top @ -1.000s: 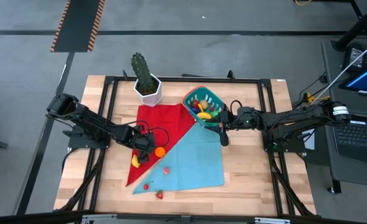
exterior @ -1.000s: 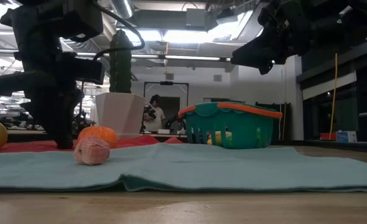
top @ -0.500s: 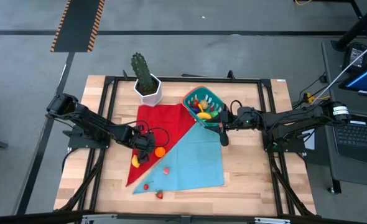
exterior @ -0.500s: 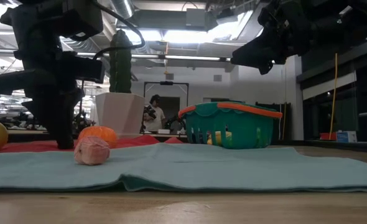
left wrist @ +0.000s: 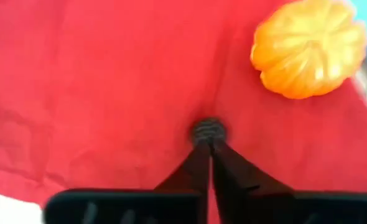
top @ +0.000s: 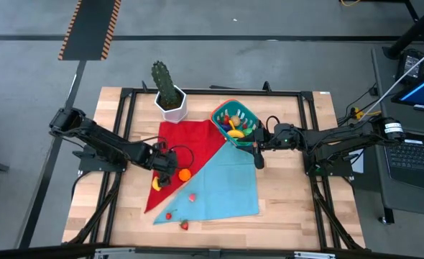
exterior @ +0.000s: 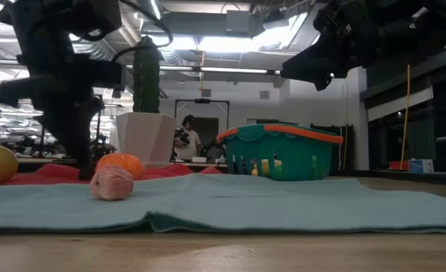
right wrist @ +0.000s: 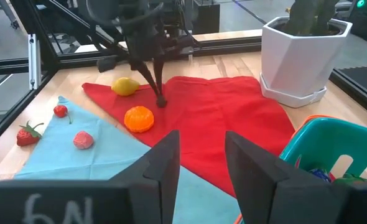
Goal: Build produce basket
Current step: Put the black berry into the blue basket
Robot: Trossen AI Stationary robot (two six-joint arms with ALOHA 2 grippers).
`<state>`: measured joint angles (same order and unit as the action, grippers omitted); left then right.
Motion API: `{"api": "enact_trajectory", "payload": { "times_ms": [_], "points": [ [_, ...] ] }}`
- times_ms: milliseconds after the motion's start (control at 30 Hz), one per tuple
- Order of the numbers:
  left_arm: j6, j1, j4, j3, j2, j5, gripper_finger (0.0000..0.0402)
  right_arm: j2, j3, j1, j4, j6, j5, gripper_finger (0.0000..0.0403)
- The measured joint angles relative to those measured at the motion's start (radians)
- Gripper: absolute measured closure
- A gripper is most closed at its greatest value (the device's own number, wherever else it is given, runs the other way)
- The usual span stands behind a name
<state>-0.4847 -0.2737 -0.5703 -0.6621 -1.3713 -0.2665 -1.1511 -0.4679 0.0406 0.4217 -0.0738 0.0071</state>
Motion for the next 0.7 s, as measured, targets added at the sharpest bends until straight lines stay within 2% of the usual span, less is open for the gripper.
{"api": "enact_trajectory", "payload": {
  "times_ms": [200,433,700],
  "points": [
    [-0.002,0.000,0.000,0.000,0.068,0.007,0.0397,0.000,0.000,0.000,0.000,0.000,0.000,0.0273],
    [-0.004,0.000,-0.003,0.000,0.083,0.022,0.0400,0.000,0.000,0.000,0.000,0.000,0.000,0.0273],
    [-0.009,0.000,0.006,0.000,0.083,0.022,0.0376,0.000,0.000,0.000,0.000,-0.001,0.000,0.0273]
  ]
}}
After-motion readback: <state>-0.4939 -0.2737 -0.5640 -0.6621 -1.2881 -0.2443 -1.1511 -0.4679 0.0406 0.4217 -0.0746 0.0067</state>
